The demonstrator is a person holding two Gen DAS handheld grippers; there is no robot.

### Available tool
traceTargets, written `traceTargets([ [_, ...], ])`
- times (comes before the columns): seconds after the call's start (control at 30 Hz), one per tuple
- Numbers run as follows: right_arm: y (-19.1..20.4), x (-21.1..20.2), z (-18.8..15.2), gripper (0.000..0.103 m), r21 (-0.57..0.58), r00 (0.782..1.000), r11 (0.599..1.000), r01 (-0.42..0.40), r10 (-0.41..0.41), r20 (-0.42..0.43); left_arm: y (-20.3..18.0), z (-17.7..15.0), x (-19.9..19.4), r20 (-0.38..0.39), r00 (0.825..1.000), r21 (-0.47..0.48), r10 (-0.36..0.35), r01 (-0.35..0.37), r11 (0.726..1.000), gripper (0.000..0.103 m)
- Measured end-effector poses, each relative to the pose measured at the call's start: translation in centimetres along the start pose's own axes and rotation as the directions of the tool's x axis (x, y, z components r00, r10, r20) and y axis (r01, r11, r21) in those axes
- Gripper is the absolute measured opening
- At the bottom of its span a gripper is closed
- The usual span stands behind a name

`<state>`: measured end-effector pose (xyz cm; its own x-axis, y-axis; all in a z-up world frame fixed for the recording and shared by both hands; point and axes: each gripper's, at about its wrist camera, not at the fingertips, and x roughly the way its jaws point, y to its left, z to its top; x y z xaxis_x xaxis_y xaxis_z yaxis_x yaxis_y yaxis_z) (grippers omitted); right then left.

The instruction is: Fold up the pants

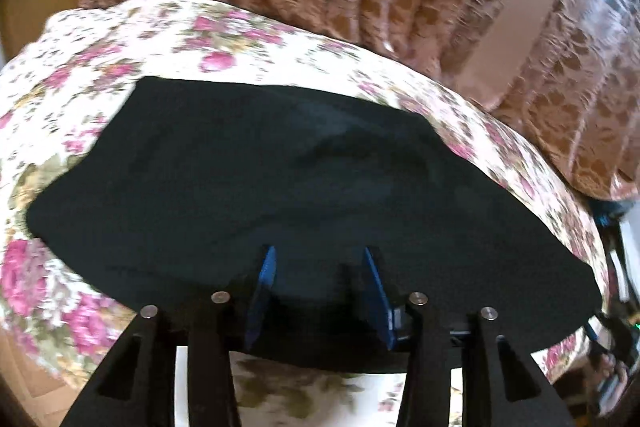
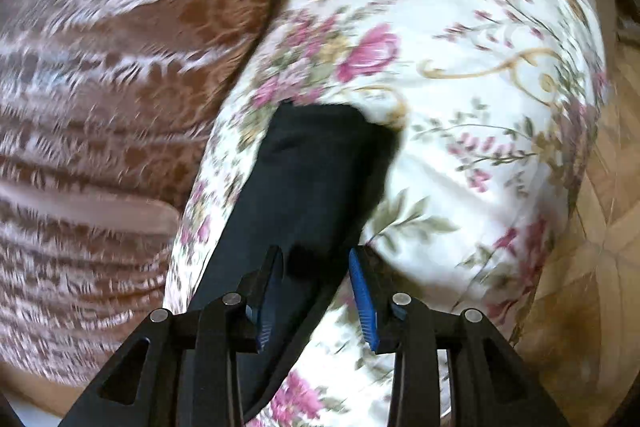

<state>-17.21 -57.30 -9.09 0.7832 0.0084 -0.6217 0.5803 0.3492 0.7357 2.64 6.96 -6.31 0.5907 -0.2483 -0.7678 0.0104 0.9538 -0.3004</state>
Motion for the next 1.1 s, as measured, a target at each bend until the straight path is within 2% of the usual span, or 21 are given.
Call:
traceTargets([
  [0.13, -0.9, 0.7, 0.2, 0.034, 0.062, 1.0, 0.998, -0.018, 0.018, 0.005, -1.9, -0.3, 0.7, -0.037, 0.999, 0.029, -0.028, 0.03, 0.999, 0.047],
  [0.23, -1.4, -0.7, 0.3, 0.037, 0.063, 1.0, 0.998, -0.011, 0.009, 0.029, -2.7, -0.6, 0.7, -0.042, 0.999, 0.05, -0.033, 0.035, 0.998, 0.047],
  [0.3, -1.8, -1.2, 0.3, 0.048, 0.071, 0.999, 0.997, -0.04, 0.038, 0.028, -2.8, -0.6, 0.9, -0.05, 0.998, 0.049, -0.042, 0.045, 0.998, 0.047],
  [0.47, -2.3, -0.7, 1.2, 0.048, 0.083, 0.998, 0.995, -0.063, 0.06, 0.035, -2.8, -0.6, 1.1, -0.058, 0.996, 0.032, -0.066, 0.068, 0.997, 0.05],
  [0.67, -2.3, 1.3, 3.2, 0.048, 0.089, 0.993, 0.99, -0.11, 0.106, 0.045, -2.9, -0.7, 1.5, -0.066, 0.996, 0.036, -0.055, 0.057, 0.998, 0.054],
  [0.7, -2.2, 1.6, 3.4, 0.041, 0.087, 0.993, 0.989, -0.117, 0.114, 0.043, -2.9, -0.7, 1.6, -0.069, 0.996, 0.04, -0.051, 0.054, 0.998, 0.054],
  [0.77, -1.7, 2.1, 3.8, 0.025, 0.057, 0.994, 0.993, -0.107, 0.105, 0.032, -3.1, -0.7, 1.7, -0.075, 0.996, 0.047, -0.048, 0.052, 0.998, 0.055],
  [0.8, -1.3, 2.3, 3.9, 0.022, 0.041, 0.995, 0.994, -0.099, 0.098, 0.023, -3.1, -0.6, 1.7, -0.075, 0.996, 0.05, -0.048, 0.052, 0.997, 0.055],
  [0.93, 1.8, 1.4, 3.7, 0.02, -0.073, 0.991, 0.989, -0.128, 0.13, 0.014, -2.9, -0.2, 1.7, -0.091, 0.994, 0.029, -0.064, 0.066, 0.997, 0.055],
  [1.1, 8.6, 0.7, 1.7, 0.02, -0.275, 0.983, 0.944, -0.181, 0.17, -0.064, -3.0, 0.1, 1.8, -0.111, 0.991, 0.004, -0.079, 0.079, 0.997, 0.051],
])
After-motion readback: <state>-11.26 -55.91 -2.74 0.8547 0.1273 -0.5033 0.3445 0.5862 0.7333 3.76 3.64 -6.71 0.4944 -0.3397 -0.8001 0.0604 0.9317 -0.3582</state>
